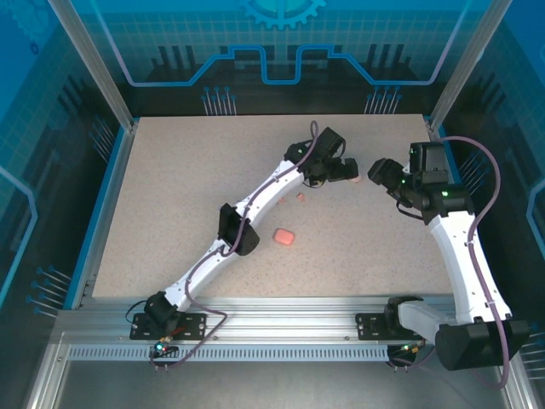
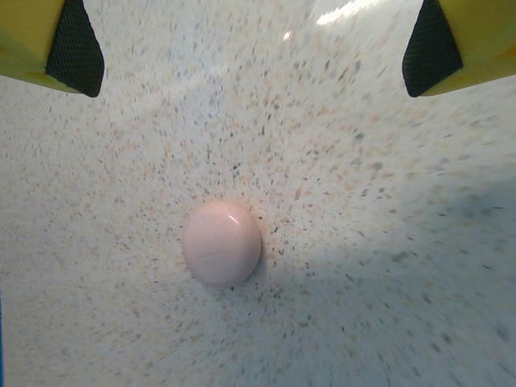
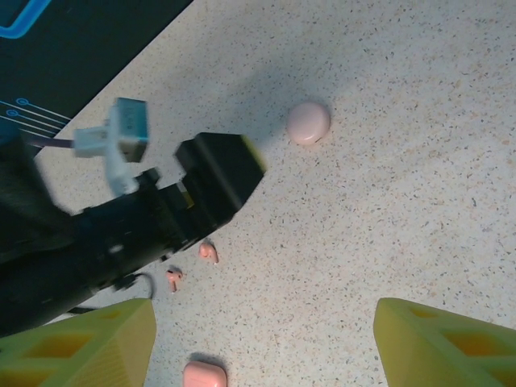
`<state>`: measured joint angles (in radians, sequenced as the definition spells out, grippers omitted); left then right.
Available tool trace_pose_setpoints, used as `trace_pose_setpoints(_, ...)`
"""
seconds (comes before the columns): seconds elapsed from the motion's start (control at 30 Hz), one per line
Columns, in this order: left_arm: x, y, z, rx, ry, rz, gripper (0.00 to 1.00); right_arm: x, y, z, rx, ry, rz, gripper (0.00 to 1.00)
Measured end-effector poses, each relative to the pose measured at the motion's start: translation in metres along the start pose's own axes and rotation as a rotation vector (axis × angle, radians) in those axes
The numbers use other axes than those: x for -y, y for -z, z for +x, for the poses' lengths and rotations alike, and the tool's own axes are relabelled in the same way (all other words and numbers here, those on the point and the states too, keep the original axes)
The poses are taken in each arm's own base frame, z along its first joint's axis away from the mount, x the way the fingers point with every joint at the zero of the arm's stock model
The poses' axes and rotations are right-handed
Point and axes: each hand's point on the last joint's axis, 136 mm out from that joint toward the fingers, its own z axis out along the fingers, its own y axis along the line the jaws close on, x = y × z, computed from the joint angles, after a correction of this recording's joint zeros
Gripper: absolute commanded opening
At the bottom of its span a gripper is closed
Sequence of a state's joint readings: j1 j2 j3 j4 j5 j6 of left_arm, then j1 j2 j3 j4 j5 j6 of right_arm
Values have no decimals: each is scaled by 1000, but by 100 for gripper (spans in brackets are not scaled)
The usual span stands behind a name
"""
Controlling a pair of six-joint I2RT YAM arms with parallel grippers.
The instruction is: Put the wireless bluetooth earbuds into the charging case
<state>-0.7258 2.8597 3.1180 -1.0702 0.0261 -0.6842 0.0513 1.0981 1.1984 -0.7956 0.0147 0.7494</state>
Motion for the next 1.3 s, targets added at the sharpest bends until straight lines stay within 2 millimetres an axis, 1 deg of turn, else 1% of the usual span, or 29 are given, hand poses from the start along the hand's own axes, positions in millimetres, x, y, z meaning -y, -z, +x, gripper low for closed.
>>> trace_pose_setpoints(0.07, 6, 32, -6, 23, -66, -27, 99, -1, 2, 0, 2, 0, -6, 73)
trace_pose_setpoints(0.17, 12, 76, -7, 40, -156, -65, 99, -2, 2, 1, -1, -3, -14, 73)
trace_pose_setpoints(0.27, 9, 108, -1, 34, -236, -123, 99, -3, 3, 1, -4, -6, -21, 73)
trace_pose_setpoints(0.37, -1, 122, 10, -9, -292, -183, 99, -4, 5, 1, 0, -6, -25, 73)
trace_pose_setpoints(0.5, -11, 125, 25, -70, -331, -228, 99, -5, 8, 0, 8, -4, -31, 73)
trace_pose_setpoints(0.6, -11, 129, 33, -95, -359, -237, 99, -5, 9, 0, 11, -3, -33, 74)
trace_pose_setpoints(0.67, -4, 133, 40, -103, -383, -225, 99, -5, 9, 0, 12, -1, -33, 74)
trace_pose_setpoints(0.73, 9, 142, 45, -105, -410, -181, 99, -5, 9, 0, 12, 2, -33, 74)
trace_pose_setpoints(0.83, 40, 164, 43, -62, -454, -69, 99, -5, 9, 0, 12, 10, -32, 74)
trace_pose_setpoints(0.9, 64, 183, 34, 3, -479, 21, 99, -5, 9, 0, 13, 12, -33, 74)
trace_pose_setpoints(1.07, 131, 232, 1, 225, -575, 264, 99, -3, 7, -2, 12, 16, -24, 76)
trace_pose_setpoints(1.17, 167, 250, -10, 340, -644, 388, 99, 1, 5, -4, 16, 9, -16, 76)
trace_pose_setpoints(1.27, 192, 263, -19, 438, -696, 472, 99, 4, 3, -3, 10, 7, -7, 77)
trace_pose_setpoints(1.3, 198, 266, -21, 463, -712, 491, 99, 4, 2, -3, 9, 7, -6, 77)
